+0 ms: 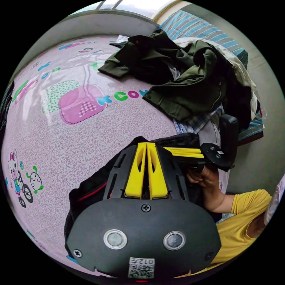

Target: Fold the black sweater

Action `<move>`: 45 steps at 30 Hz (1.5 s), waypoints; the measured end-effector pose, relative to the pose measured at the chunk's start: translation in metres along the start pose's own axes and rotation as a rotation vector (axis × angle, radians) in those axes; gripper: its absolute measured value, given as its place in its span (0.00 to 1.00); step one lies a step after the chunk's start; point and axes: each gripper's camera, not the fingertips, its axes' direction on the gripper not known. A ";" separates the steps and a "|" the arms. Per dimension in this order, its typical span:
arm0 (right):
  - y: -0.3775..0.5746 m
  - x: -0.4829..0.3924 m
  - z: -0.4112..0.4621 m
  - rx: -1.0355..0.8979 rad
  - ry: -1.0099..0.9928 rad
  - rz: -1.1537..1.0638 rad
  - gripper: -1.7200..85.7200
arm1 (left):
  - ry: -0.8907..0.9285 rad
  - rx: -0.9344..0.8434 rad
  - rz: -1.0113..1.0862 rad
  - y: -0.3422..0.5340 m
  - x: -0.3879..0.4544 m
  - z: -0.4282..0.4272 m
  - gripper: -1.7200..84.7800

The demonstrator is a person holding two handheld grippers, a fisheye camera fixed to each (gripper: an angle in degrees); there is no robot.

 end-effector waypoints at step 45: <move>0.104 -0.083 0.107 -0.253 -0.040 -0.283 0.02 | -0.243 0.024 -0.221 0.206 0.022 -0.003 0.02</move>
